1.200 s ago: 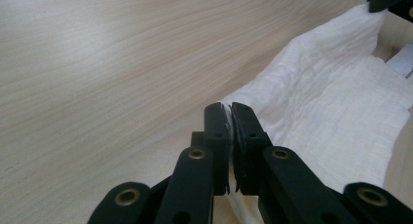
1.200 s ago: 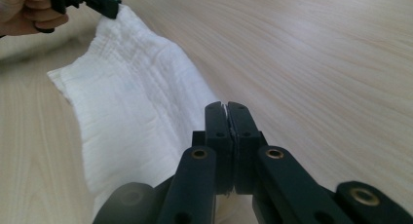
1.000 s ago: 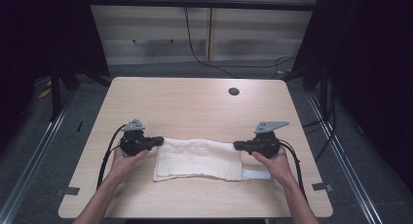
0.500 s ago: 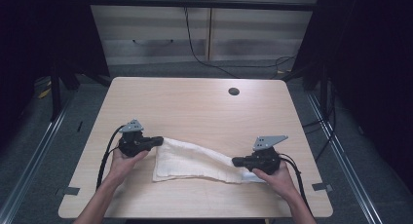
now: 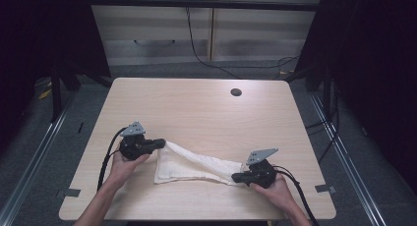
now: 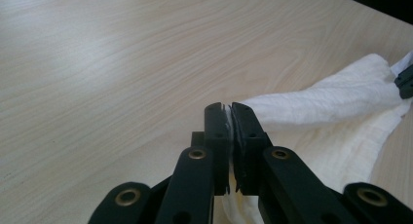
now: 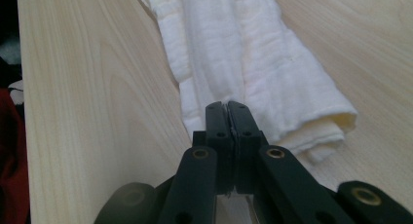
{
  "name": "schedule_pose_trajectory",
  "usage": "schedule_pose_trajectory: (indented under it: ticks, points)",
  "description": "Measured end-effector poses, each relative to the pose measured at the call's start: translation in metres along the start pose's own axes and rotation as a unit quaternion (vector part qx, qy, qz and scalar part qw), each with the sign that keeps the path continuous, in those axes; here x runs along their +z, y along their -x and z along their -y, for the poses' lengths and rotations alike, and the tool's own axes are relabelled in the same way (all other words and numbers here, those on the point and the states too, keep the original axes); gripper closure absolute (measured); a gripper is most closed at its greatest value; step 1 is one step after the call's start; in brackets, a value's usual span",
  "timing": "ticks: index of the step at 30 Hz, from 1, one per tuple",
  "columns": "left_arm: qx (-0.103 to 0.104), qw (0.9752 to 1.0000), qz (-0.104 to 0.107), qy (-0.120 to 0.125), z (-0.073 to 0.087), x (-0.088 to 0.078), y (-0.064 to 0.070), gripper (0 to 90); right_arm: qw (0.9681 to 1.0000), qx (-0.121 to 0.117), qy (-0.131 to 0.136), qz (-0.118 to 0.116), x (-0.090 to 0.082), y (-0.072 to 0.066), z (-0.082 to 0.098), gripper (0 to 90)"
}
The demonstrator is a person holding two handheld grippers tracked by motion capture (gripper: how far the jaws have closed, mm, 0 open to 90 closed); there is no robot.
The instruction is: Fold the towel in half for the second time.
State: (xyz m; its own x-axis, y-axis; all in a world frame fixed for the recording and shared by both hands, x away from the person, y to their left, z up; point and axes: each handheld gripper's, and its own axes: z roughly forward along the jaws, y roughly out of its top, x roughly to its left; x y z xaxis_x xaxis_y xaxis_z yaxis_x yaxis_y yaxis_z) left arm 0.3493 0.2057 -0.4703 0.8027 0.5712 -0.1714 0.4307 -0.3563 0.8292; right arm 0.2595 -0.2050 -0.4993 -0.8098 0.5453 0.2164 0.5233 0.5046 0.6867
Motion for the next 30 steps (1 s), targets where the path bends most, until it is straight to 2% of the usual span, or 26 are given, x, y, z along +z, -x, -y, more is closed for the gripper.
schedule_pose_trajectory:
  ticks: [3, 9, 13, 18, 19, 23, 27, 28, 30]
  points:
    - [0.004, 0.9999, 0.008, 0.005, -0.002, -0.007, 0.004, 86.3, 0.9999, 0.011, 0.008, -0.010, 0.000, 0.003, 0.002, 88.7]
    - [0.039, 0.9991, 0.015, 0.008, -0.003, -0.022, 0.017, 86.2, 0.9999, 0.010, 0.003, -0.004, 0.000, 0.002, 0.001, 88.7]
    - [0.055, 0.9982, 0.019, 0.010, -0.003, -0.030, 0.028, 86.2, 0.9999, 0.012, 0.004, -0.001, 0.000, 0.001, 0.001, 88.8]
    - [0.069, 0.9969, 0.037, 0.008, 0.000, -0.036, 0.041, 86.1, 0.9999, 0.013, 0.005, 0.001, 0.000, 0.000, 0.001, 88.8]
    - [0.076, 0.9963, 0.040, 0.002, 0.001, -0.036, 0.043, 86.1, 0.9999, 0.013, 0.004, 0.002, 0.000, 0.000, 0.001, 88.8]
    - [0.081, 0.9946, 0.062, -0.019, 0.014, -0.038, 0.053, 86.1, 0.9999, 0.015, 0.003, 0.003, 0.000, 0.000, 0.001, 88.8]
    - [0.094, 0.9907, 0.078, -0.059, 0.032, -0.036, 0.062, 86.1, 0.9999, 0.016, 0.003, 0.003, 0.000, 0.000, 0.001, 88.8]
    - [0.091, 0.9904, 0.081, -0.065, 0.037, -0.034, 0.064, 86.2, 0.9999, 0.016, 0.003, 0.004, 0.000, -0.001, 0.001, 88.8]
    - [0.098, 0.9875, 0.089, -0.086, 0.046, -0.031, 0.070, 86.2, 0.9999, 0.013, 0.000, 0.008, 0.000, -0.001, 0.001, 88.8]
